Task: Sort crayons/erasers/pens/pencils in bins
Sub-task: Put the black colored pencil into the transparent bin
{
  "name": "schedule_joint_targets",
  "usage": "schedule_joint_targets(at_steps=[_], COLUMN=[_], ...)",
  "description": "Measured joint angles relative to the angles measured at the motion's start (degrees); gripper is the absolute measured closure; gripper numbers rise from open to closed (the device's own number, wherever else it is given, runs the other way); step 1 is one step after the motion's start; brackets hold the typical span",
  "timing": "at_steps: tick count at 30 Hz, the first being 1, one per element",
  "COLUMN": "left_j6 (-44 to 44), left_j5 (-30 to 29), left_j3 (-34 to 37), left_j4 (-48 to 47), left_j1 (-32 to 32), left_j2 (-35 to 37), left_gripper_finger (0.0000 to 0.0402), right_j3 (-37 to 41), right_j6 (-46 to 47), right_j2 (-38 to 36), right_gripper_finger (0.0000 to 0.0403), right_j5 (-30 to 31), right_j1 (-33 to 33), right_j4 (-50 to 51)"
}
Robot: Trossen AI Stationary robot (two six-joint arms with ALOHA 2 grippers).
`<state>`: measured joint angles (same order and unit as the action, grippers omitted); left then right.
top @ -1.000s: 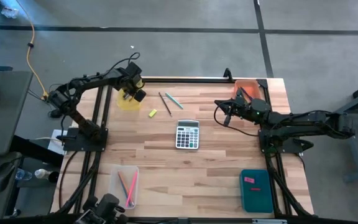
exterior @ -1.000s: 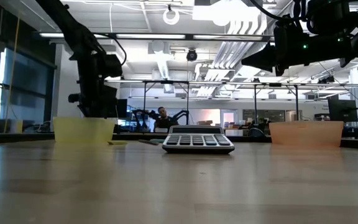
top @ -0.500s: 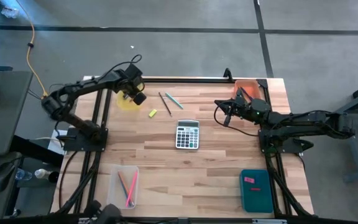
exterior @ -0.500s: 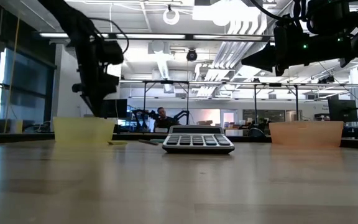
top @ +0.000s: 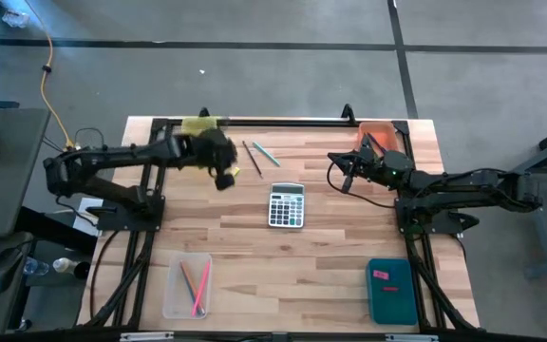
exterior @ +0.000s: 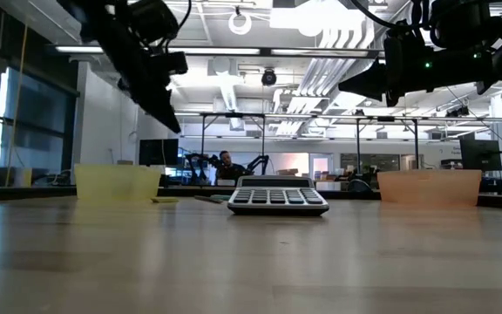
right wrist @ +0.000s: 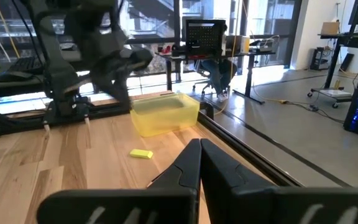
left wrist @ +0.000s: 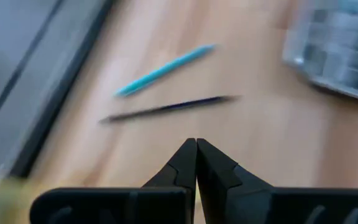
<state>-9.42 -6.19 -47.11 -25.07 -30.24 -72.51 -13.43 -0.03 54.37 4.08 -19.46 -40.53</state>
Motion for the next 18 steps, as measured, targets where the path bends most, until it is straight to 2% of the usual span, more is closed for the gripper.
schedule_joint_targets(at_steps=[4, 7, 11, 18], left_j6=[-4.24, -6.45, -12.09, -24.92], left_j5=[5.82, 9.45, 10.88, 10.88], left_j3=[5.22, 4.74, 0.86, -11.24], left_j4=[9.29, 9.98, 8.28, -1.51], left_j1=[4.27, 5.75, 5.94, 4.19], left_j2=[-0.60, -2.57, -7.11, -20.31], left_gripper_finger=[0.0401, 0.0401, 0.0402, 0.0401], right_j3=[0.00, 0.00, 0.00, 0.00], right_j6=[0.00, 0.00, 0.06, 0.22], right_j2=[0.00, 0.00, -0.02, -0.01], right_gripper_finger=[0.0403, 0.0403, 0.0403, 0.0403], right_j5=[0.00, 0.02, 0.02, 0.02], right_j1=[0.00, 0.00, 0.00, 0.00], right_j4=[0.00, -0.02, -0.74, -0.96])
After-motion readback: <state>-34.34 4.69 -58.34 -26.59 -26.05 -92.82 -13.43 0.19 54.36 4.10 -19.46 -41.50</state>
